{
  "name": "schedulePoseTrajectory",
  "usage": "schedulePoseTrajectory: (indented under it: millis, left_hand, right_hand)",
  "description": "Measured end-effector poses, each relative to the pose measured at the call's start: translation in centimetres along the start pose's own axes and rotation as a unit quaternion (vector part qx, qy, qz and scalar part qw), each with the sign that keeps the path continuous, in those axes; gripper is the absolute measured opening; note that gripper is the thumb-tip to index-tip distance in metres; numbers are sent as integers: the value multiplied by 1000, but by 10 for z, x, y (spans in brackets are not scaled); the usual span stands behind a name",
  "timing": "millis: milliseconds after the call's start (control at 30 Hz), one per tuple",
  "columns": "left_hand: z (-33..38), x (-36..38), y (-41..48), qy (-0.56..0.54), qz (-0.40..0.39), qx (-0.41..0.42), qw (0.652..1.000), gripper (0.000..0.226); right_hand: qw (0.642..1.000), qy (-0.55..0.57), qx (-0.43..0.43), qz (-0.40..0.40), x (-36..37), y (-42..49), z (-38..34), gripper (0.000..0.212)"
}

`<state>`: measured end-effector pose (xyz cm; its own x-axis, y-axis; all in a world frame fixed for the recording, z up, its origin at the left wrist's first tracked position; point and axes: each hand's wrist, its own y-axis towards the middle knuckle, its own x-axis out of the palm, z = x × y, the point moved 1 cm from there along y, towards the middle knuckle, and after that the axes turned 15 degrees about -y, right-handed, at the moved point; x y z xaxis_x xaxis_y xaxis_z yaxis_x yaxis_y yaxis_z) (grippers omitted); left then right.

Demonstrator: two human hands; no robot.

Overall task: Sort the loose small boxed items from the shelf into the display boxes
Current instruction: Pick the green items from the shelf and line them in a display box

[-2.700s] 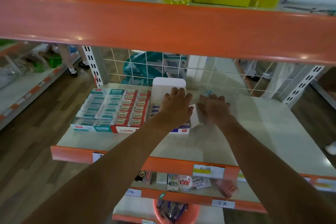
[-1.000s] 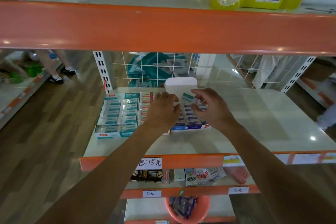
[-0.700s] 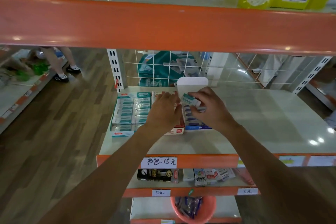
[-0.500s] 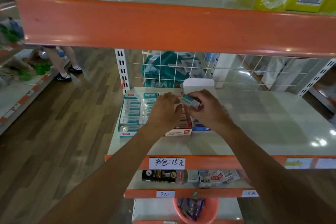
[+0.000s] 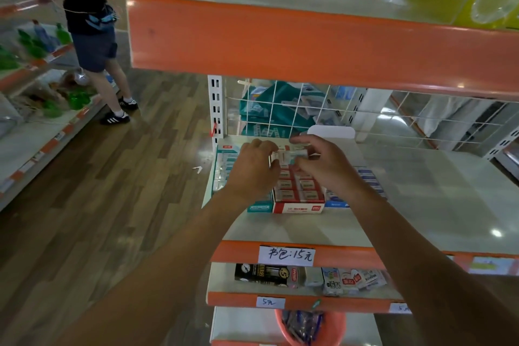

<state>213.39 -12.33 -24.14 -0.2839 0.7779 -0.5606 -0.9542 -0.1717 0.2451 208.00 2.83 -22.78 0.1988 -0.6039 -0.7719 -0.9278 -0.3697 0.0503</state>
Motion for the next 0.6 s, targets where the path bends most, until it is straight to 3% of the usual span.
schedulePoseTrajectory:
  millis: [267,600]
  left_hand:
    - [-15,-16,-6,27,-16,-4,999,35]
    - [-48,-48,-28,84,0,-10,996,36]
  right_hand:
    - [999,-18,0,-31,11,-5,-6,40]
    - [984,-135,-118,-10,43,-14,-19,28]
